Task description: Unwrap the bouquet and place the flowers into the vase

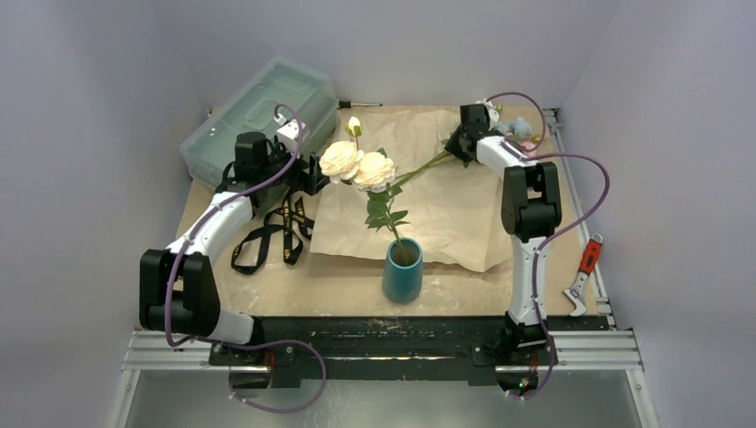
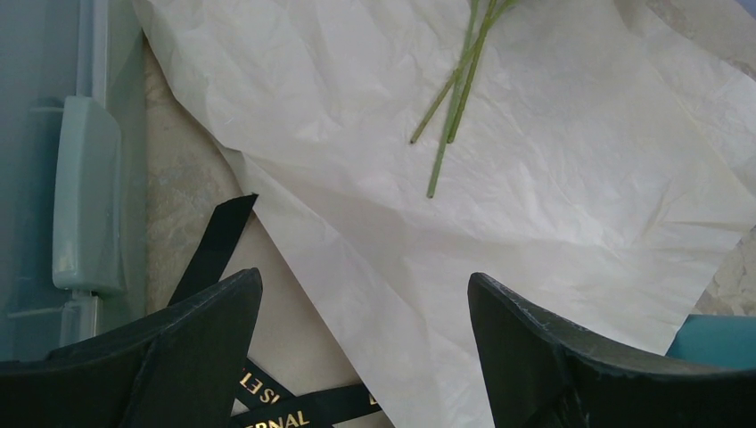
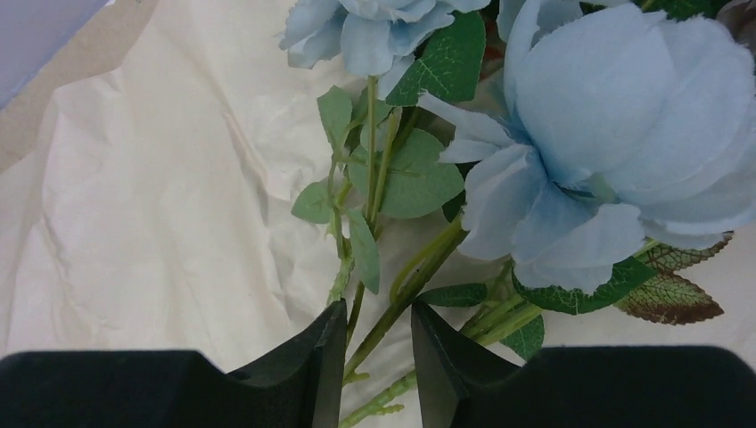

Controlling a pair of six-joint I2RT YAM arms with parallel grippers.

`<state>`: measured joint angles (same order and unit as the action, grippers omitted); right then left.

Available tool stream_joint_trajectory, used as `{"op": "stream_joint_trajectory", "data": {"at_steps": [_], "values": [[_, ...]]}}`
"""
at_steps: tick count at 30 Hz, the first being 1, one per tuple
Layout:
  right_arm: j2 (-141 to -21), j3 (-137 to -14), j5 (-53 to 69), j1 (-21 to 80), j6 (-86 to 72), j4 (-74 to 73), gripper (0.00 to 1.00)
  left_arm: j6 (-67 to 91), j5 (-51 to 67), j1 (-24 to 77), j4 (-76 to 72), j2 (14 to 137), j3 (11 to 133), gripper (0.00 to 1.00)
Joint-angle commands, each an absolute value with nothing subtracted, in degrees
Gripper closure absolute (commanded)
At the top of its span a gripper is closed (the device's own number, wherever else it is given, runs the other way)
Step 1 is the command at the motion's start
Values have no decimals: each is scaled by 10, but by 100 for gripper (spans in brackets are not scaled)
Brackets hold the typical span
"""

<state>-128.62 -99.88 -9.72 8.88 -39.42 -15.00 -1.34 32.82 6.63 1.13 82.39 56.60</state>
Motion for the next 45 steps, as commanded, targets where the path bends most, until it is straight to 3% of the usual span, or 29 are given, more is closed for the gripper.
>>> {"op": "stream_joint_trajectory", "data": {"at_steps": [1,12,31,45], "values": [[-1299,-1030,-119,86,-388,-127,66,-30,342,57,25,824,591,14],[-1237,-1010,-79,85,-410,-156,100,-24,342,55,16,829,595,14],[-1075,-887,-22,81,-413,-116,100,-4,342,55,-11,829,585,14],[-925,-789,64,71,-346,23,100,16,336,55,-5,817,582,14]]}}
